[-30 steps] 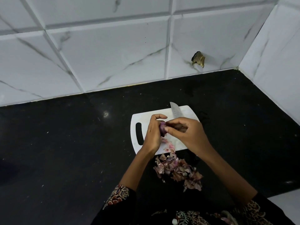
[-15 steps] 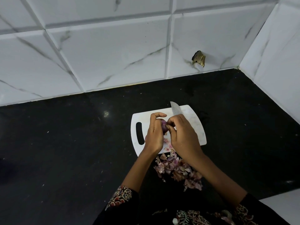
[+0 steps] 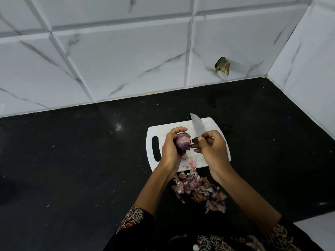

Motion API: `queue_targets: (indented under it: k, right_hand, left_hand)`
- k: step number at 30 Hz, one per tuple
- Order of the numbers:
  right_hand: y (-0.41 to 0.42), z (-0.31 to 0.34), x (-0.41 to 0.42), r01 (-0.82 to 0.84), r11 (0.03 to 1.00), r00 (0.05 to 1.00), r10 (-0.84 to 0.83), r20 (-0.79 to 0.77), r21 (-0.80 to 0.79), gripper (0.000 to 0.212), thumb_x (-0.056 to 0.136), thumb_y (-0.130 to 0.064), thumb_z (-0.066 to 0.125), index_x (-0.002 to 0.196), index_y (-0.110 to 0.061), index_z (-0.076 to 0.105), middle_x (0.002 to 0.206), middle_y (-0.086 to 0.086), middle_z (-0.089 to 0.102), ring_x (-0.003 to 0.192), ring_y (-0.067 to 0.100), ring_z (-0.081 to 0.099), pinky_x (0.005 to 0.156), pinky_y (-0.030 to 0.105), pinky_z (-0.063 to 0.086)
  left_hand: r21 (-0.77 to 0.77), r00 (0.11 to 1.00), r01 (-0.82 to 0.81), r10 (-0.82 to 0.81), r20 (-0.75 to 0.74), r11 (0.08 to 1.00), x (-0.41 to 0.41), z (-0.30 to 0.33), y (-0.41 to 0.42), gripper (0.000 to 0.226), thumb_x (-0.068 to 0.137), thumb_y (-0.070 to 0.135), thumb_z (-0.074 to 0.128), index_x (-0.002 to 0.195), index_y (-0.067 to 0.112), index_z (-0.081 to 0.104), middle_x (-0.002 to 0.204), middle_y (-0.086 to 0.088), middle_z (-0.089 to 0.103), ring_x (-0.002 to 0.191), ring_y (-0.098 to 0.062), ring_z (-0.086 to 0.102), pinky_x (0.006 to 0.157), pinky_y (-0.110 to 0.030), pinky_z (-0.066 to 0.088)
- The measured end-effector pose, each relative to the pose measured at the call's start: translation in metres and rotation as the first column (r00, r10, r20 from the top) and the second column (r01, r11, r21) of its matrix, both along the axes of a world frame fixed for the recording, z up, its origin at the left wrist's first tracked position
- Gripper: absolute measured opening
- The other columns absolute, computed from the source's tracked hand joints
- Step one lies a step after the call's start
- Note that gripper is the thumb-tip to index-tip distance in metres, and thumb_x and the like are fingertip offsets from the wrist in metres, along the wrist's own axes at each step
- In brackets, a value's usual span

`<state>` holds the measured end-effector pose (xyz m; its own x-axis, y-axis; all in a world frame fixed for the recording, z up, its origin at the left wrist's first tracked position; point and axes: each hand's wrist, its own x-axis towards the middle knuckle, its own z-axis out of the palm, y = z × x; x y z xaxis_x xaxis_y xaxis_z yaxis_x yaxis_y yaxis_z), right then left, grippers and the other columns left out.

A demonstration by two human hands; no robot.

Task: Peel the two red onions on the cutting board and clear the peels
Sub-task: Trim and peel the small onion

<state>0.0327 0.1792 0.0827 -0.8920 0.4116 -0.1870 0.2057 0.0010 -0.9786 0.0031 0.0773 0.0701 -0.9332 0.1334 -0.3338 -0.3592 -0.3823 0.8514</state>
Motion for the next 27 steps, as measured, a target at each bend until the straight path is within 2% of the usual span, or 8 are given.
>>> queue_targets:
  k: [2,5,7,11,15,22,25,27]
  right_hand:
    - [0.001,0.001,0.003,-0.048,0.990,0.995,0.059,-0.082,0.133,0.017,0.088,0.000,0.054,0.082,-0.016,0.057,0.083,0.007,0.066,0.078,0.019,0.067,0.069,0.029,0.056]
    - [0.002,0.009,0.007,-0.127,0.911,0.967,0.203,-0.156,0.393,0.018,0.084,0.001,0.060,0.090,-0.014,0.068,0.085,-0.005,0.068,0.080,0.007,0.066,0.073,0.015,0.051]
    - [0.001,0.014,0.009,-0.166,0.861,0.945,0.278,-0.171,0.481,0.018,0.081,-0.006,0.067,0.097,-0.012,0.071,0.090,-0.005,0.068,0.082,0.004,0.065,0.073,0.011,0.050]
    - [0.002,0.017,0.008,-0.222,0.776,0.921,0.366,-0.136,0.590,0.025,0.073,-0.015,0.076,0.098,-0.012,0.072,0.090,0.000,0.067,0.077,0.007,0.064,0.072,0.020,0.053]
    - [0.002,0.024,0.005,-0.229,0.739,0.917,0.382,-0.115,0.633,0.022,0.069,-0.013,0.076,0.090,-0.009,0.073,0.084,0.002,0.069,0.070,0.009,0.065,0.066,0.022,0.052]
    - [0.011,0.029,0.003,-0.279,0.789,0.910,0.400,-0.113,0.547,0.010,0.073,-0.002,0.071,0.082,-0.006,0.074,0.075,0.006,0.072,0.064,0.008,0.066,0.063,0.023,0.055]
    - [0.011,0.027,0.003,-0.277,0.790,0.905,0.405,-0.127,0.547,0.012,0.076,-0.009,0.073,0.088,-0.007,0.075,0.080,0.003,0.072,0.068,0.006,0.066,0.067,0.023,0.055]
    - [0.008,0.025,0.005,-0.291,0.776,0.892,0.431,-0.134,0.559,0.023,0.074,-0.017,0.078,0.094,-0.009,0.074,0.086,0.001,0.071,0.073,0.007,0.067,0.069,0.020,0.055]
  left_hand:
    - [0.029,1.000,0.001,-0.002,0.012,1.000,0.000,0.000,0.000,0.036,0.093,0.011,0.025,0.086,0.016,0.060,0.065,0.002,0.064,0.059,-0.016,0.048,0.054,-0.027,0.029]
    - [0.033,1.000,0.004,-0.004,-0.003,0.999,0.001,-0.001,-0.002,0.036,0.093,0.012,0.026,0.086,0.015,0.061,0.071,-0.002,0.065,0.066,-0.020,0.051,0.062,-0.029,0.035]
    - [0.047,1.000,0.013,-0.012,-0.017,0.999,0.001,-0.003,-0.002,0.034,0.091,0.016,0.028,0.086,0.016,0.062,0.079,-0.008,0.064,0.075,-0.022,0.055,0.072,-0.034,0.038]
    - [0.066,0.999,0.015,-0.012,-0.046,0.998,0.001,0.000,-0.003,0.036,0.093,0.011,0.024,0.085,0.013,0.059,0.070,-0.003,0.056,0.052,-0.008,0.049,0.060,-0.029,0.033]
    - [0.039,0.995,0.012,-0.008,-0.101,0.999,0.004,0.001,-0.002,0.036,0.095,0.011,0.025,0.086,0.013,0.060,0.081,-0.007,0.054,0.062,-0.012,0.051,0.066,-0.031,0.041]
    - [0.013,0.998,0.011,-0.010,-0.064,1.000,0.003,-0.002,-0.003,0.032,0.087,0.019,0.032,0.087,0.016,0.063,0.080,-0.011,0.056,0.070,-0.023,0.049,0.063,-0.032,0.037]
    - [0.030,0.999,-0.020,0.021,-0.035,0.999,0.001,-0.002,-0.002,0.030,0.083,0.023,0.036,0.085,0.018,0.066,0.084,-0.015,0.056,0.077,-0.029,0.050,0.073,-0.037,0.042]
    - [0.048,0.999,-0.050,0.050,-0.010,0.998,-0.001,-0.003,-0.002,0.031,0.084,0.023,0.036,0.083,0.018,0.066,0.083,-0.014,0.056,0.078,-0.028,0.052,0.079,-0.042,0.043]
